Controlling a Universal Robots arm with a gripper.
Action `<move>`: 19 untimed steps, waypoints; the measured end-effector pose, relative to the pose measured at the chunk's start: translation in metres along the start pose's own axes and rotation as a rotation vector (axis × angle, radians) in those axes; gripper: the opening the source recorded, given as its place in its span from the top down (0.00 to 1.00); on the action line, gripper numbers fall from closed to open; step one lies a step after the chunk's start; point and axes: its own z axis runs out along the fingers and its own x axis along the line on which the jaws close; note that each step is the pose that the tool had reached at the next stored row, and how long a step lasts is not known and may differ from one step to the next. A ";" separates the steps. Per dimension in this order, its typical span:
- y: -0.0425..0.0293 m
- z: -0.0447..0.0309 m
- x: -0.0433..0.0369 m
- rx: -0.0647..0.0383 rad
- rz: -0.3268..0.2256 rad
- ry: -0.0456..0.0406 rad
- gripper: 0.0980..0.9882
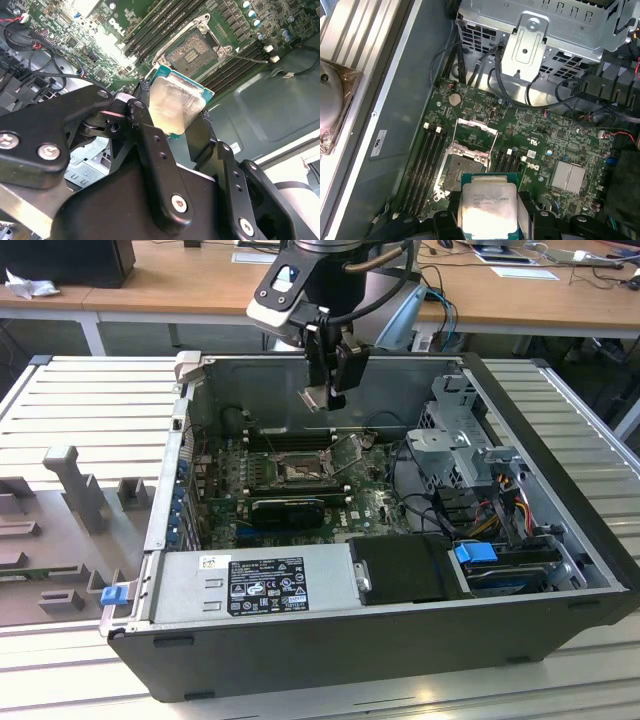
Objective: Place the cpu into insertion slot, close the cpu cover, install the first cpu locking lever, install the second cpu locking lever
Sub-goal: 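Place the cpu into insertion slot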
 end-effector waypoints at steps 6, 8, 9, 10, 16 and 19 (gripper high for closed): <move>-0.0003 0.0030 -0.0001 0.000 0.020 -0.0025 0.52; -0.0005 0.0061 -0.0001 0.000 0.021 -0.0033 0.52; -0.0006 0.0072 -0.0001 0.000 0.021 -0.0034 0.52; -0.0007 0.0079 -0.0001 0.000 0.022 -0.0044 0.52; -0.0008 0.0086 -0.0002 0.000 0.055 -0.0076 0.52; -0.0008 0.0088 -0.0002 0.000 0.068 -0.0087 0.52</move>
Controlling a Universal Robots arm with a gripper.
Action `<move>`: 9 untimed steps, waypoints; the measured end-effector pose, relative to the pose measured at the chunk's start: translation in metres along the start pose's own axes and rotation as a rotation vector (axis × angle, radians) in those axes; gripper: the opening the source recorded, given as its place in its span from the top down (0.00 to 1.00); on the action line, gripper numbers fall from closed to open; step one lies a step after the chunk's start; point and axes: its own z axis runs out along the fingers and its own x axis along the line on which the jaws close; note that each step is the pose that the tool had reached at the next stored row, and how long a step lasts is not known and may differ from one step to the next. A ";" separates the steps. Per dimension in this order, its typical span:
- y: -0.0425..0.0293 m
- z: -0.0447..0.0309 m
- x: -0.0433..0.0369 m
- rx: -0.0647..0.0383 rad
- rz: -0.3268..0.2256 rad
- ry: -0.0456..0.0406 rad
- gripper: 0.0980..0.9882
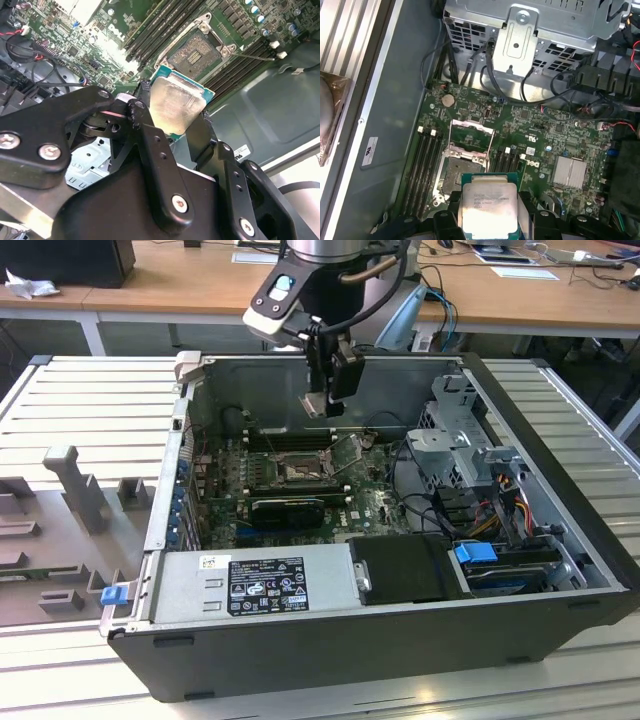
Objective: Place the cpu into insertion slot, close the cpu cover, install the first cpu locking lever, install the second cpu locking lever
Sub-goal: 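Place the cpu into insertion slot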
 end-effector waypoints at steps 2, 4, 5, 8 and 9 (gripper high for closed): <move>0.0000 0.0002 0.0000 0.000 0.012 -0.0011 0.52; 0.0000 0.0004 0.0000 0.000 0.022 -0.0019 0.52; -0.0001 0.0005 0.0000 0.000 0.029 -0.0025 0.52; -0.0001 0.0007 0.0000 -0.001 0.040 -0.0035 0.52; -0.0001 0.0008 0.0000 -0.001 0.044 -0.0038 0.52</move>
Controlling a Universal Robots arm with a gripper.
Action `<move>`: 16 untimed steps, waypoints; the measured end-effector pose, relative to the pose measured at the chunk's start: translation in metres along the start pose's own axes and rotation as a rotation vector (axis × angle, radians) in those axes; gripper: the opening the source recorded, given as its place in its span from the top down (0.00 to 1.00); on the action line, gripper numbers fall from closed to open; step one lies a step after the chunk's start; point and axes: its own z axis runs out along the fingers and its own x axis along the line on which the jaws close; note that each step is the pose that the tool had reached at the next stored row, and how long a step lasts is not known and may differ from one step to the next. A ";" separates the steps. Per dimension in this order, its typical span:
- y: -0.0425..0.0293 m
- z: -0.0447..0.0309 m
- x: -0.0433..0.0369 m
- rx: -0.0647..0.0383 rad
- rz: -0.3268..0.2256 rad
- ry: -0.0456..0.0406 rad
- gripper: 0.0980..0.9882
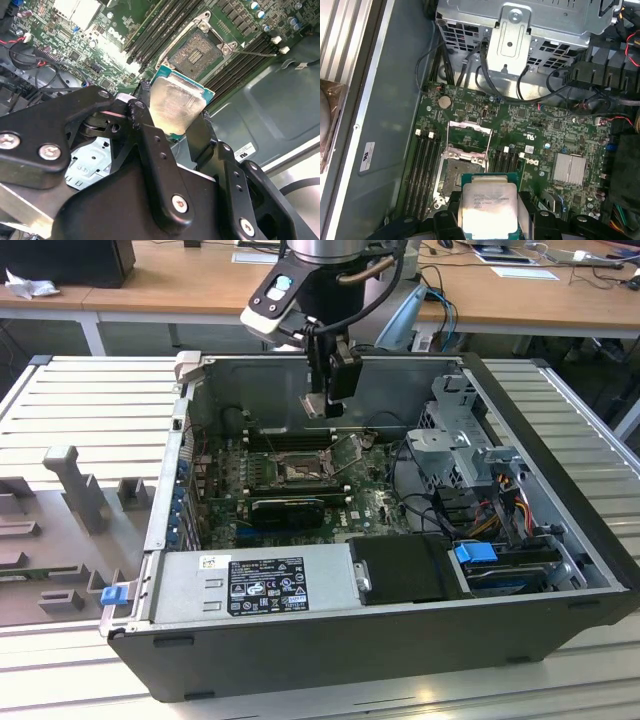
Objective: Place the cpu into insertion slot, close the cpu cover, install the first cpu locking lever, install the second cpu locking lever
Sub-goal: 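Place the cpu into insertion slot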
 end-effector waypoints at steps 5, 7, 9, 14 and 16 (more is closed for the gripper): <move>0.0000 0.0003 0.0000 0.000 0.018 -0.0016 0.52; -0.0001 0.0007 0.0000 -0.001 0.033 -0.0029 0.52; -0.0001 0.0017 0.0000 -0.001 0.054 -0.0049 0.52; -0.0003 0.0039 -0.0001 -0.002 0.103 -0.0092 0.52; -0.0004 0.0042 0.0000 -0.002 0.113 -0.0100 0.52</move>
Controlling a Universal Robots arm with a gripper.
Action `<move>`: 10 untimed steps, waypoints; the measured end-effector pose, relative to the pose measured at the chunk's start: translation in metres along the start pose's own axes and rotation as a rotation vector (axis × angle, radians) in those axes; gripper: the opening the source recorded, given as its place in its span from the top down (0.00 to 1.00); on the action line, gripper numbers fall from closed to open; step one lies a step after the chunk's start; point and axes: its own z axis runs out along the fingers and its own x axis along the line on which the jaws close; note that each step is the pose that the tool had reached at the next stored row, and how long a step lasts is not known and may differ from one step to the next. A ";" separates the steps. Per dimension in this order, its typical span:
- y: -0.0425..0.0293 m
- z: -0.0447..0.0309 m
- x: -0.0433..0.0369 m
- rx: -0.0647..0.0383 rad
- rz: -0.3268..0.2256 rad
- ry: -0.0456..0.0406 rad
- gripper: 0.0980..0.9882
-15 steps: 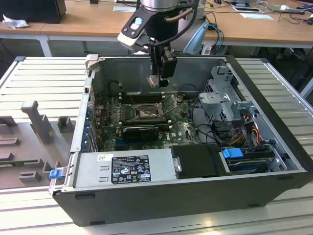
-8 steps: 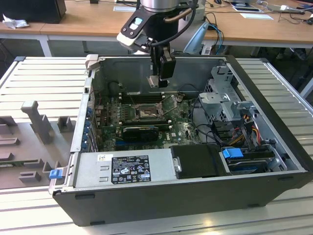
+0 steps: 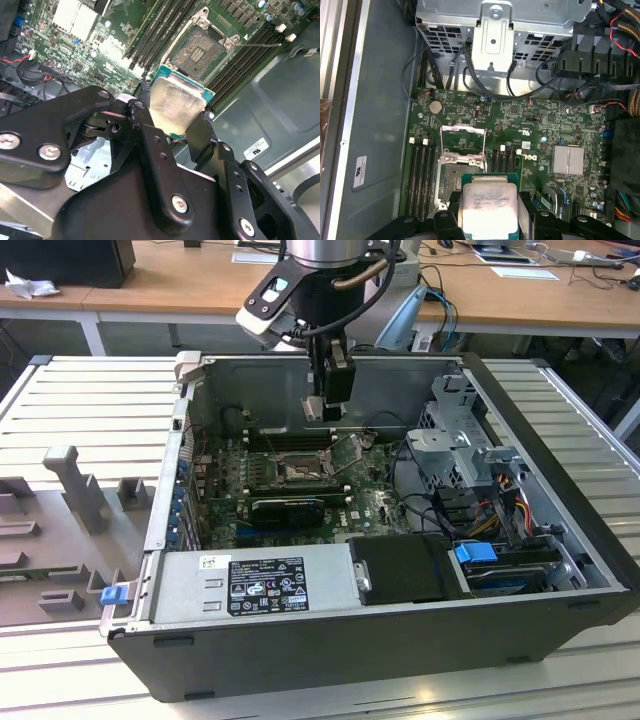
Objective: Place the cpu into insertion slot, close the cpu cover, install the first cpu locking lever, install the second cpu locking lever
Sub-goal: 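Place the cpu into insertion slot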
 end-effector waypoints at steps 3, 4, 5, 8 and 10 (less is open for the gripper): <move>0.0000 0.0004 0.0000 0.000 0.013 -0.0012 0.52; 0.0000 0.0006 0.0000 0.000 0.017 -0.0015 0.52; 0.0000 0.0007 0.0000 0.000 0.020 -0.0017 0.52; -0.0001 0.0011 0.0000 0.000 0.033 -0.0029 0.52; -0.0001 0.0014 0.0000 -0.001 0.042 -0.0036 0.52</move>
